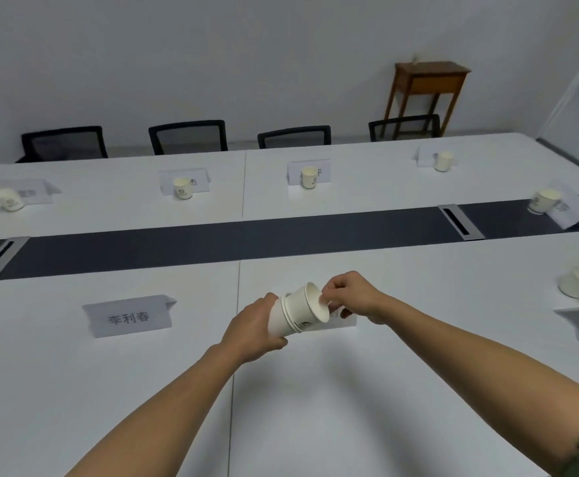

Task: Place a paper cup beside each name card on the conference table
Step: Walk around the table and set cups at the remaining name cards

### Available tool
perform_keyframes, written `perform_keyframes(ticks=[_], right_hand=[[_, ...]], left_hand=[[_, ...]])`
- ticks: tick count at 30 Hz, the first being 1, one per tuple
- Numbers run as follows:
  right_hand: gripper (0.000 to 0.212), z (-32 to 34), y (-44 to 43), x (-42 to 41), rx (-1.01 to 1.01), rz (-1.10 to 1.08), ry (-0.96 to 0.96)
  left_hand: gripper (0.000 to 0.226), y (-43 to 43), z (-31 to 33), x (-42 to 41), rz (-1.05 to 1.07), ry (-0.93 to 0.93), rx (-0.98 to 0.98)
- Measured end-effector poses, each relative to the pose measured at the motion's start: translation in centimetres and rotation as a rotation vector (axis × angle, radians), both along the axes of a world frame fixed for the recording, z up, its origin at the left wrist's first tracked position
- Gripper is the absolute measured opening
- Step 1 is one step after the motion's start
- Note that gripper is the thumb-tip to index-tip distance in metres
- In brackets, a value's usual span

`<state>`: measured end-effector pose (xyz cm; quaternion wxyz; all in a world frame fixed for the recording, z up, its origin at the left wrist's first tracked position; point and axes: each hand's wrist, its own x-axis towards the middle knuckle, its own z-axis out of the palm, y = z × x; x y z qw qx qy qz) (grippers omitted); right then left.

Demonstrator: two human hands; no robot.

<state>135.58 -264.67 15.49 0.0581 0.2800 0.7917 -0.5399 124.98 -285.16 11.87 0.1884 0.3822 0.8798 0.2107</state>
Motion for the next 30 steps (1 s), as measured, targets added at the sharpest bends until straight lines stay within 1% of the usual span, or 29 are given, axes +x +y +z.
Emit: perform_keyframes(ticks=[2, 4, 8, 13, 16, 19, 22, 26, 30], right_hand=[[0.011, 0.3, 1.6, -0.9, -0.077, -0.068, 0.022], [0.009, 0.6, 3.3, -1.9, -0.112, -0.133, 0.051], [0.010, -0.6, 6.6, -4.9, -0.056, -0.295, 0.081], [0.005, -5.7, 9.0, -9.3, -0.031, -0.449, -0.008], [0.011, -9.4, 9.5, -11.2, -0.052, -0.510, -0.082], [0.013, -12.7, 9.3, -12.9, -0.076, -0.551, -0.154], [0.012, -14.6, 9.2, -13.8, -0.090, -0.569, -0.192], [0.011, -15.5, 9.4, -14.3, -0.108, -0.571, -0.232], [0.018, -14.8, 9.5, -14.0, -0.105, -0.550, -0.248]], left_hand=[[0.063, 0.0, -0.8, -0.9, 0.027, -0.019, -0.017], [0.065, -0.2, -1.6, -1.5, 0.052, -0.039, -0.042], [0.067, -0.9, -3.8, -1.8, 0.090, -0.104, -0.096], [0.065, -1.8, -6.2, -1.2, 0.130, -0.185, -0.130], [0.063, -2.3, -7.2, -1.0, 0.151, -0.217, -0.140], [0.064, -3.1, -8.4, -1.1, 0.184, -0.243, -0.162], [0.064, -3.8, -9.2, -1.2, 0.213, -0.264, -0.184], [0.064, -4.5, -9.7, -1.2, 0.237, -0.276, -0.213], [0.064, -4.7, -9.3, -1.1, 0.252, -0.267, -0.219]])
